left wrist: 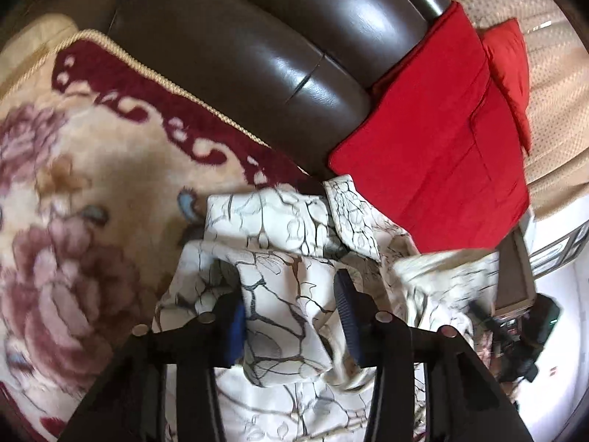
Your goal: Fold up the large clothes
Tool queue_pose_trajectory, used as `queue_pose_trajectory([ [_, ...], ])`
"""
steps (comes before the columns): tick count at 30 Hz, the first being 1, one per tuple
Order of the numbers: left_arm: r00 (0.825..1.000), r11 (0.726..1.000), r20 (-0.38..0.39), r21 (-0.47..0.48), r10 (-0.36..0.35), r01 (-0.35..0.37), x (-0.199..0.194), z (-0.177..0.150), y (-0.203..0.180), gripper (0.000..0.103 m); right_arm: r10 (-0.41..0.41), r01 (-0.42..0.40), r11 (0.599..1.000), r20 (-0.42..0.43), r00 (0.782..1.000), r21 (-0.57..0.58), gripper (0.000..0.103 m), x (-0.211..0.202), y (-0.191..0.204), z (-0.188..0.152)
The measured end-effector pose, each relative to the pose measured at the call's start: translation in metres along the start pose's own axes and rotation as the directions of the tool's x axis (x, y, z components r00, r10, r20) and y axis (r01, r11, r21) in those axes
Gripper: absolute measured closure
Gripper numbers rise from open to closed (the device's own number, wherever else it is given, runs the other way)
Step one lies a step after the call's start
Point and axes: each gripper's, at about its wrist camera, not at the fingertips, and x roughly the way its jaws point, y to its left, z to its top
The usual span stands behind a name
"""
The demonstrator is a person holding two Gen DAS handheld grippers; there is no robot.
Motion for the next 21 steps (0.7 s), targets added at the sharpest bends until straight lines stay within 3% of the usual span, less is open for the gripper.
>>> queue_pose_trajectory([
  [3, 0.999, 0.998, 0.024, -0.047, -0.028, 0.029, -0.003, 0.007, 0.002, 0.057, -0.067, 0.058, 0.992, 0.076, 0.995, 0.115, 0.096, -0.017, -0.037, 0.01],
  [4, 0.999, 0.996, 0.034, -0.077, -0.042, 0.045, -0.006, 0.008, 0.005, 0.044, -0.086, 0.071, 0.982, 0.085, 0.993, 0.172, 0.096, -0.016, -0.055, 0.011],
  [6, 0.996, 0.987, 0.06, -0.145, -0.066, 0.074, -0.01, 0.008, 0.015, 0.03, -0.141, 0.111, 0.947, 0.082, 0.987, 0.301, 0.096, -0.014, -0.097, 0.003],
  [8, 0.997, 0.983, 0.061, -0.171, -0.052, 0.062, -0.012, 0.007, 0.019, 0.03, -0.155, 0.126, 0.901, 0.038, 0.987, 0.415, 0.096, 0.0, -0.132, -0.012],
  [11, 0.996, 0.975, 0.032, -0.205, -0.079, 0.084, -0.009, 0.005, 0.02, 0.03, -0.057, 0.056, 0.821, -0.016, 0.998, 0.568, 0.092, 0.02, -0.166, -0.039],
  [13, 0.995, 0.973, 0.022, -0.21, -0.093, 0.096, -0.009, 0.004, 0.016, 0.03, 0.009, -0.011, 0.749, 0.006, 1.0, 0.662, 0.092, 0.017, -0.179, -0.054],
  [14, 0.995, 0.972, 0.015, -0.214, -0.094, 0.095, -0.008, 0.004, 0.014, 0.03, 0.019, -0.032, 0.737, 0.026, 0.999, 0.676, 0.091, 0.012, -0.178, -0.056],
  [17, 0.991, 0.967, -0.004, -0.223, -0.132, 0.128, -0.001, 0.008, 0.002, 0.03, -0.008, -0.061, 0.769, 0.105, 0.994, 0.637, 0.091, -0.017, -0.165, -0.06],
  [21, 0.997, 0.974, 0.0, -0.213, -0.078, 0.076, 0.017, 0.018, -0.009, 0.03, 0.028, -0.103, 0.861, 0.154, 0.988, 0.498, 0.091, -0.045, -0.128, -0.06],
])
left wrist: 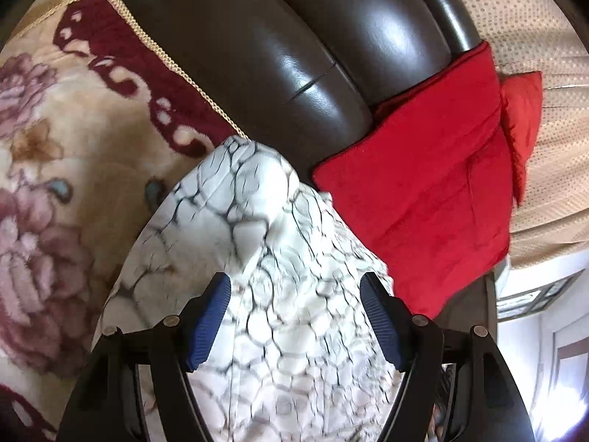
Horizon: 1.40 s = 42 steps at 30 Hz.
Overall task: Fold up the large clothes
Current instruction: 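Smooth and press the folded coat with both tools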
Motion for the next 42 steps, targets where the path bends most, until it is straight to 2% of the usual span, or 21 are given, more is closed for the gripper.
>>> queue_pose_trajectory([
  [2, 0.996, 0.997, 0.02, 0.006, 0.083, -0.083, 0.008, 0.003, 0.001, 0.03, 0.014, -0.014, 0.996, -0.001, 1.0, -0.086, 0.091, -0.005, 0.018, -0.013],
  [4, 0.983, 0.984, 0.051, -0.002, 0.177, -0.177, 0.012, 0.004, 0.01, 0.03, 0.0, 0.0, 0.99, -0.002, 1.0, -0.139, 0.091, -0.005, 0.027, -0.022],
  [5, 0.967, 0.969, 0.055, 0.006, 0.248, -0.249, 0.013, 0.004, 0.016, 0.03, -0.014, 0.012, 0.988, -0.012, 1.0, -0.155, 0.091, -0.002, 0.028, -0.028],
  [6, 0.953, 0.955, 0.059, 0.012, 0.296, -0.297, 0.013, 0.003, 0.02, 0.03, -0.05, 0.045, 0.985, -0.028, 0.998, -0.165, 0.087, 0.004, 0.024, -0.032],
  [8, 0.935, 0.937, 0.077, 0.017, 0.346, -0.348, 0.005, -0.002, 0.031, 0.03, -0.161, 0.139, 0.976, -0.125, 0.979, -0.165, 0.085, 0.032, 0.009, -0.04],
  [10, 0.925, 0.927, 0.085, 0.015, 0.371, -0.374, -0.007, -0.008, 0.037, 0.03, -0.176, 0.157, 0.982, -0.217, 0.96, -0.101, 0.085, 0.051, -0.014, -0.048],
  [13, 0.917, 0.92, 0.124, 0.06, 0.378, -0.388, -0.036, -0.026, 0.036, 0.03, -0.181, 0.172, 0.983, -0.174, 0.968, -0.064, 0.085, 0.037, -0.012, -0.048],
  [15, 0.92, 0.914, 0.154, 0.142, 0.36, -0.381, -0.055, -0.044, 0.022, 0.03, -0.183, 0.173, 0.981, -0.122, 0.976, -0.087, 0.083, 0.015, 0.002, -0.05],
  [19, 0.933, 0.883, 0.175, 0.305, 0.315, -0.356, -0.074, -0.089, -0.013, 0.029, -0.081, 0.07, 0.982, -0.06, 0.995, -0.175, 0.083, -0.018, 0.045, -0.066],
  [21, 0.937, 0.852, 0.183, 0.393, 0.298, -0.347, -0.071, -0.116, -0.028, 0.024, -0.043, 0.029, 0.979, -0.066, 0.997, -0.203, 0.076, -0.023, 0.06, -0.077],
  [22, 0.931, 0.83, 0.19, 0.422, 0.312, -0.364, -0.068, -0.126, -0.033, 0.022, -0.026, 0.008, 0.98, -0.085, 0.996, -0.201, 0.067, -0.023, 0.064, -0.086],
  [23, 0.917, 0.802, 0.203, 0.446, 0.342, -0.398, -0.063, -0.135, -0.036, 0.022, -0.023, 0.002, 0.981, -0.107, 0.994, -0.193, 0.049, -0.018, 0.063, -0.093],
  [24, 0.896, 0.768, 0.217, 0.461, 0.387, -0.444, -0.055, -0.143, -0.036, 0.022, -0.033, 0.01, 0.983, -0.123, 0.992, -0.185, 0.036, -0.014, 0.064, -0.103],
  [26, 0.863, 0.733, 0.199, 0.46, 0.465, -0.501, -0.036, -0.145, -0.024, 0.022, -0.077, 0.051, 0.98, -0.129, 0.989, -0.193, 0.038, -0.006, 0.057, -0.12],
  [27, 0.856, 0.741, 0.16, 0.439, 0.491, -0.507, -0.027, -0.142, -0.012, 0.019, -0.098, 0.067, 0.976, -0.142, 0.985, -0.209, 0.041, -0.004, 0.053, -0.125],
  [29, 0.883, 0.802, 0.103, 0.383, 0.457, -0.46, -0.026, -0.136, 0.002, 0.019, -0.14, 0.098, 0.966, -0.165, 0.976, -0.238, 0.044, 0.001, 0.05, -0.127],
  [30, 0.894, 0.821, 0.086, 0.363, 0.441, -0.44, -0.03, -0.13, 0.004, 0.019, -0.143, 0.1, 0.965, -0.17, 0.975, -0.241, 0.044, 0.0, 0.052, -0.125],
  [34, 0.929, 0.851, 0.103, 0.376, 0.355, -0.367, -0.051, -0.105, -0.014, 0.019, -0.095, 0.062, 0.974, -0.143, 0.985, -0.217, 0.044, -0.003, 0.065, -0.097],
  [35, 0.93, 0.85, 0.117, 0.378, 0.349, -0.367, -0.053, -0.096, -0.02, 0.019, -0.082, 0.055, 0.974, -0.115, 0.99, -0.218, 0.044, -0.004, 0.069, -0.087],
  [38, 0.911, 0.832, 0.162, 0.371, 0.379, -0.412, -0.042, -0.061, -0.035, 0.019, -0.098, 0.075, 0.97, -0.089, 0.991, -0.231, 0.044, 0.009, 0.08, -0.069],
  [42, 0.878, 0.809, 0.147, 0.341, 0.456, -0.478, 0.006, -0.021, -0.029, 0.019, -0.097, 0.072, 0.98, -0.129, 0.987, -0.184, 0.044, 0.058, 0.083, -0.045],
])
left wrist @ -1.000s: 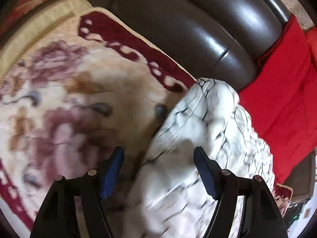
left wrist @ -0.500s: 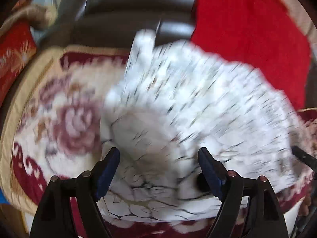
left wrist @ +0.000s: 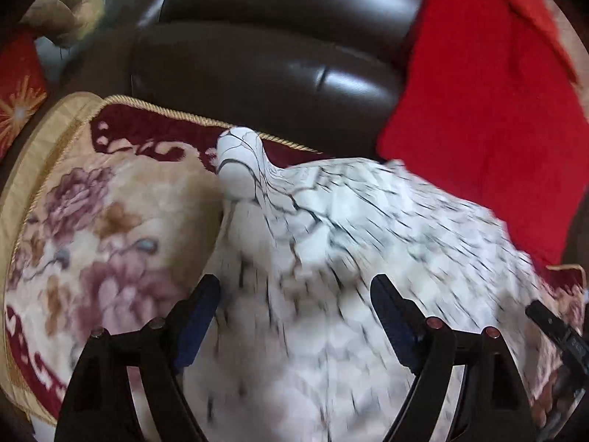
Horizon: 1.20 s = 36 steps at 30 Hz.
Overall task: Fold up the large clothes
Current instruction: 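Smooth and press the folded coat with both tools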
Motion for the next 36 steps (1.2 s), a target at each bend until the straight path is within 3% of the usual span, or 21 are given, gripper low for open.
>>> queue_pose_trajectory([
  [2, 0.996, 0.997, -0.056, -0.019, 0.069, -0.07, 0.03, 0.006, 0.006, 0.019, -0.025, 0.027, 0.999, -0.052, 0.998, 0.034, 0.044, 0.035, -0.005, 0.007],
  [3, 0.994, 0.996, -0.089, -0.048, 0.067, -0.072, 0.045, 0.005, 0.013, 0.017, -0.056, 0.058, 0.998, -0.075, 0.996, 0.029, 0.044, 0.046, -0.008, 0.01],
  [5, 0.989, 0.99, -0.15, -0.136, 0.0, -0.021, 0.065, -0.001, 0.032, 0.013, -0.073, 0.078, 0.997, -0.126, 0.989, 0.029, 0.046, 0.07, -0.019, 0.012],
  [8, 0.99, 0.979, -0.133, -0.204, -0.052, 0.024, 0.058, -0.008, 0.048, 0.012, -0.073, 0.077, 0.997, -0.117, 0.99, 0.028, 0.045, 0.07, -0.02, 0.014],
  [11, 0.995, 0.989, -0.097, -0.145, -0.011, -0.003, 0.031, -0.02, 0.052, 0.012, -0.06, 0.061, 0.998, -0.075, 0.995, 0.02, 0.045, 0.047, -0.013, 0.011],
  [15, 0.998, 0.988, -0.014, -0.142, -0.059, 0.056, -0.022, -0.049, 0.07, 0.012, -0.028, 0.027, 0.999, 0.031, 0.999, 0.031, 0.045, -0.01, -0.008, -0.007],
  [18, 0.998, 0.993, 0.043, -0.106, -0.042, 0.047, -0.057, -0.076, 0.074, 0.012, -0.038, 0.036, 0.999, 0.09, 0.995, 0.026, 0.045, -0.048, -0.008, -0.027],
  [21, 0.996, 0.999, 0.088, -0.044, 0.021, -0.017, -0.076, -0.105, 0.064, 0.012, -0.045, 0.042, 0.998, 0.072, 0.996, 0.042, 0.045, -0.059, -0.017, -0.051],
  [23, 0.995, 0.997, 0.064, -0.019, 0.08, -0.079, -0.072, -0.117, 0.06, 0.012, -0.04, 0.04, 0.994, 0.001, 0.999, 0.102, 0.046, -0.042, -0.036, -0.065],
  [25, 0.994, 0.993, -0.002, -0.031, 0.11, -0.11, -0.057, -0.131, 0.059, 0.012, -0.038, 0.042, 0.984, -0.028, 0.999, 0.171, 0.061, -0.03, -0.052, -0.074],
  [28, 0.991, 0.989, -0.016, -0.06, 0.136, -0.137, -0.058, -0.136, 0.062, 0.012, -0.032, 0.036, 0.976, -0.025, 0.999, 0.214, 0.065, -0.039, -0.05, -0.071],
  [32, 0.969, 0.975, 0.111, 0.0, 0.221, -0.222, -0.099, -0.143, 0.042, 0.012, 0.01, -0.014, 0.984, 0.026, 1.0, 0.179, 0.065, -0.074, -0.034, -0.071],
  [36, 0.944, 0.963, 0.207, 0.022, 0.257, -0.267, -0.125, -0.151, 0.023, 0.012, 0.045, -0.053, 0.985, 0.054, 0.998, 0.165, 0.064, -0.086, -0.026, -0.081],
])
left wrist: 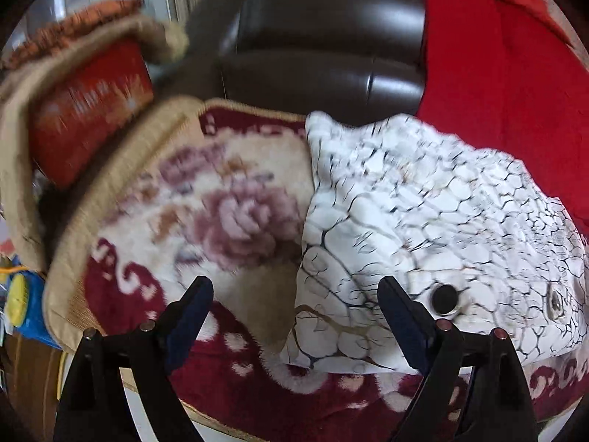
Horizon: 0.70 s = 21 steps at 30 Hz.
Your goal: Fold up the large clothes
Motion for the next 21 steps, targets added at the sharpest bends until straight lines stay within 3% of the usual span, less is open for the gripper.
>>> queue_pose_trajectory([
  [6, 0.995, 0.997, 0.094, 0.067, 0.042, -0.048, -0.025, -0.003, -0.015, 0.012, -0.042, 0.047, 0.998, -0.119, 0.992, 0.044, 0.065, 0.036, -0.018, -0.012],
  [15, 0.988, 0.994, 0.144, 0.092, 0.052, -0.066, -0.034, 0.002, -0.023, 0.012, -0.052, 0.052, 0.998, -0.014, 0.999, -0.019, 0.065, 0.01, 0.004, -0.006],
  [18, 0.987, 0.992, 0.147, 0.102, 0.06, -0.075, -0.031, 0.002, -0.025, 0.012, -0.088, 0.086, 0.996, -0.065, 0.994, -0.036, 0.065, 0.028, -0.003, -0.01],
  [21, 0.988, 0.992, 0.143, 0.104, 0.062, -0.077, -0.028, 0.002, -0.024, 0.012, -0.064, 0.064, 0.998, -0.094, 0.994, -0.001, 0.065, 0.045, -0.017, -0.015],
])
